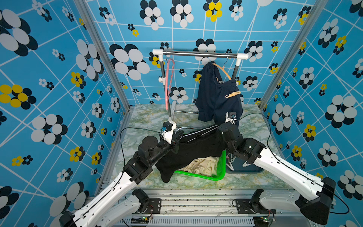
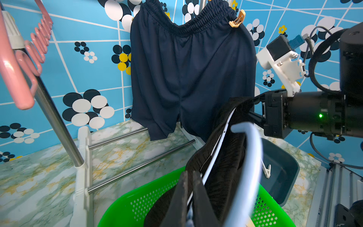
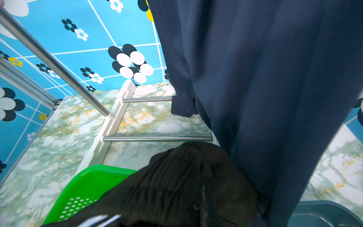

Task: Remove the clothespins securing shorts to the hanger
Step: Remove the shorts from the hanger.

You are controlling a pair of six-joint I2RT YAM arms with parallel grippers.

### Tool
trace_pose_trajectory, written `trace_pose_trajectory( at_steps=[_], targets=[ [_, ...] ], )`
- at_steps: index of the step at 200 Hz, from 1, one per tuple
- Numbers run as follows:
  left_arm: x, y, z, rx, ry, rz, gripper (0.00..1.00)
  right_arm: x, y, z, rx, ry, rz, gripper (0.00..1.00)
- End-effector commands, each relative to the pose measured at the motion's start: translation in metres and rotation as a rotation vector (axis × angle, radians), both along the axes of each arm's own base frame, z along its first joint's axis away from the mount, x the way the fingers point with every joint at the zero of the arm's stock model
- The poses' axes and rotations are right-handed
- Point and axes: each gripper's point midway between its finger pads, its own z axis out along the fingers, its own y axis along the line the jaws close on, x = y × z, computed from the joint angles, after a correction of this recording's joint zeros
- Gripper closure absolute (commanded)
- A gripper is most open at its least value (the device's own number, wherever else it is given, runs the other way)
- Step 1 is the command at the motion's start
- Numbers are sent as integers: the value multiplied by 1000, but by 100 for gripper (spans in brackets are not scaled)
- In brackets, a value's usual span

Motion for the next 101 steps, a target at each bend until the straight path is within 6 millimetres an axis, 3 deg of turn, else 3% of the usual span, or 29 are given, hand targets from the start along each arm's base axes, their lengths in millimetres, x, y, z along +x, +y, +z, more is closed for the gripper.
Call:
trace_pose_trajectory(
  at_steps=[1, 101],
  targets=[
    [0, 6, -3, 35, -27, 25, 100, 0, -20, 0, -42, 16, -35, 100],
    [2, 10, 18, -49, -79, 53, 100, -4, -28, -34, 27, 89, -33, 100]
  ],
)
